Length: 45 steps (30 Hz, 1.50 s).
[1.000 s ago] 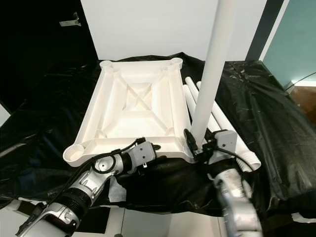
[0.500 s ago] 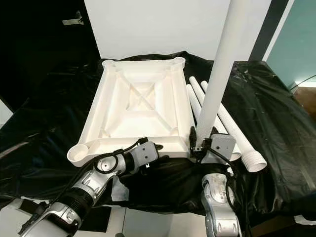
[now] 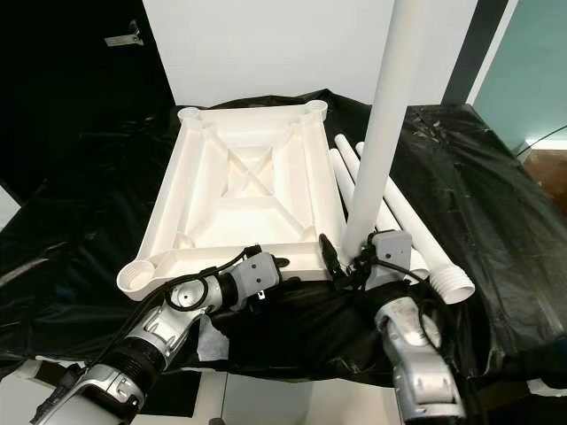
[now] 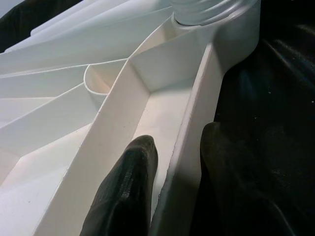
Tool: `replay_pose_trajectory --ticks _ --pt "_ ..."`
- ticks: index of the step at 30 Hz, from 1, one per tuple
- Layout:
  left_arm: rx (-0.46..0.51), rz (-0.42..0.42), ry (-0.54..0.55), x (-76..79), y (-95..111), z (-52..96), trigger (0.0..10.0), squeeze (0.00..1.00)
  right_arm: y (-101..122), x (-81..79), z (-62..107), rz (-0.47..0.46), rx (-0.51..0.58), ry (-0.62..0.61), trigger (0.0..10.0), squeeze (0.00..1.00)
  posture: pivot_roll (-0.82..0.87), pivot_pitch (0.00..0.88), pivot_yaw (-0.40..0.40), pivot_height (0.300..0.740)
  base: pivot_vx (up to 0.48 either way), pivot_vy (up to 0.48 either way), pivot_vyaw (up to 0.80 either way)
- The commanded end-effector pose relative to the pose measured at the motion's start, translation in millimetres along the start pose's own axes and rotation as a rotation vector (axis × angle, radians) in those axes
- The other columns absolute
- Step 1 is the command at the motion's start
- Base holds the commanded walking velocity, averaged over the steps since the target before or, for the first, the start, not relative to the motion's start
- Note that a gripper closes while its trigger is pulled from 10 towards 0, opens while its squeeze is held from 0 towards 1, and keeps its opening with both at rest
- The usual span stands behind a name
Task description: Building children table
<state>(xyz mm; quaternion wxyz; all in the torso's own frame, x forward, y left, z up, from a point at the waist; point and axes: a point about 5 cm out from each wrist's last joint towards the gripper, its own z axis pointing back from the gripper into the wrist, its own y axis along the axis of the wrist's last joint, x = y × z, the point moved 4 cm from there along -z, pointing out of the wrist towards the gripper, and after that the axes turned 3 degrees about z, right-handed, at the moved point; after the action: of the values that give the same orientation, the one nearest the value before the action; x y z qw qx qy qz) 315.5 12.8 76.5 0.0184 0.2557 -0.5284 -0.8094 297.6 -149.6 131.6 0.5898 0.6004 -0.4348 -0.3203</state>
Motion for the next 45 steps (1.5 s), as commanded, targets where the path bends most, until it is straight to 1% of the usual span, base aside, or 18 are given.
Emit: replay_pose_trajectory --ticks 1,4,7,10,13,14,15,16,25,29,32,37,38,39,40,43,44,45 --pt "-0.083 0.052 -0.056 14.4 -20 -0.6 10.0 0.0 -7 -5.8 -0.3 -0.038 -0.026 0.065 10.0 0.0 -0.1 0.026 0.032 0.74 0.0 0.0 0.0" --pt "-0.082 0.051 -0.053 13.3 -19 -0.8 10.0 0.0 -7 -2.9 0.0 -0.023 -0.026 0.084 10.0 0.0 -0.1 0.026 0.032 0.74 0.0 0.0 0.0" --pt "-0.091 0.053 -0.044 12.7 -23 2.3 10.0 0.0 -7 2.9 -2.9 0.047 -0.055 0.229 10.0 0.0 -0.08 0.016 0.025 0.74 0.0 0.0 0.0" --pt "-0.094 0.053 -0.042 12.8 -24 2.8 10.0 0.0 -7 4.5 -3.3 0.057 -0.06 0.257 10.0 0.0 -0.08 0.016 0.024 0.74 0.0 0.0 0.0" --pt "-0.096 0.055 -0.039 12.3 -25 3.0 10.0 0.0 -3 12.8 -5.6 0.104 -0.069 0.338 10.0 0.0 -0.08 0.014 0.02 0.74 0.0 0.0 0.0" --pt "-0.096 0.055 -0.038 12.1 -25 2.9 10.0 0.0 -2 14.8 -6.1 0.103 -0.073 0.362 2.0 0.0 -0.08 0.013 0.018 0.74 0.0 0.0 0.0" --pt "-0.096 0.055 -0.038 12.1 -25 2.9 10.0 0.0 -2 14.8 -6.1 0.103 -0.073 0.362 2.0 0.0 -0.08 0.013 0.018 0.74 0.0 0.0 0.0" --pt "-0.097 0.054 -0.038 12.0 -25 2.9 10.0 0.0 -1 15.3 -6.3 0.101 -0.08 0.39 0.0 0.0 -0.08 0.013 0.017 0.74 0.0 0.0 0.0" --pt "-0.097 0.055 -0.039 13.3 -25 3.0 10.0 0.0 -1 22.3 -4.7 0.08 -0.099 0.422 0.0 0.0 -0.08 0.012 0.013 0.74 0.0 0.0 0.0" --pt "-0.097 0.055 -0.038 12.6 -25 3.0 10.0 0.0 -2 20.9 -2.9 0.057 -0.093 0.416 0.0 0.0 -0.08 0.013 0.015 0.74 0.0 0.0 0.0" --pt "-0.099 0.052 -0.039 12.2 -26 3.6 10.0 0.0 -7 13.8 3.1 0.036 -0.093 0.441 0.0 0.0 -0.08 0.016 0.02 0.74 0.0 0.0 0.0" --pt "-0.1 0.052 -0.037 11.5 -26 4.1 10.0 0.0 -8 13.8 4.0 0.026 -0.086 0.418 0.0 0.0 -0.08 0.017 0.02 0.74 0.0 0.0 0.0" --pt "-0.1 0.053 -0.037 11.3 -26 4.1 10.0 0.0 -6 14.5 2.8 0.027 -0.069 0.387 0.0 0.0 -0.08 0.017 0.019 0.74 0.0 0.0 0.0" --pt "-0.099 0.053 -0.036 11.6 -26 4.1 10.0 0.0 1 16.5 -0.2 0.021 -0.006 0.294 0.0 0.0 -0.08 0.019 0.019 0.74 0.0 0.0 0.0" --pt "-0.099 0.053 -0.036 11.6 -26 4.1 10.0 0.0 1 16.5 -0.2 0.021 -0.006 0.294 0.0 0.0 -0.08 0.019 0.019 0.74 0.0 0.0 0.0" --pt "-0.099 0.054 -0.036 12.4 -26 4.4 10.0 0.0 5 21.2 -0.6 0.0 0.043 0.13 0.0 0.0 -0.08 0.02 0.017 0.74 0.0 0.0 0.0" --pt "-0.099 0.054 -0.036 12.4 -26 4.4 10.0 0.0 5 21.2 -0.6 0.0 0.043 0.13 0.0 0.0 -0.08 0.02 0.017 0.74 0.0 0.0 0.0" --pt "-0.1 0.055 -0.037 12.7 -26 4.3 10.0 0.0 3 27.3 1.4 0.008 0.043 0.018 0.0 0.0 -0.08 0.021 0.015 0.74 0.0 0.0 0.0"
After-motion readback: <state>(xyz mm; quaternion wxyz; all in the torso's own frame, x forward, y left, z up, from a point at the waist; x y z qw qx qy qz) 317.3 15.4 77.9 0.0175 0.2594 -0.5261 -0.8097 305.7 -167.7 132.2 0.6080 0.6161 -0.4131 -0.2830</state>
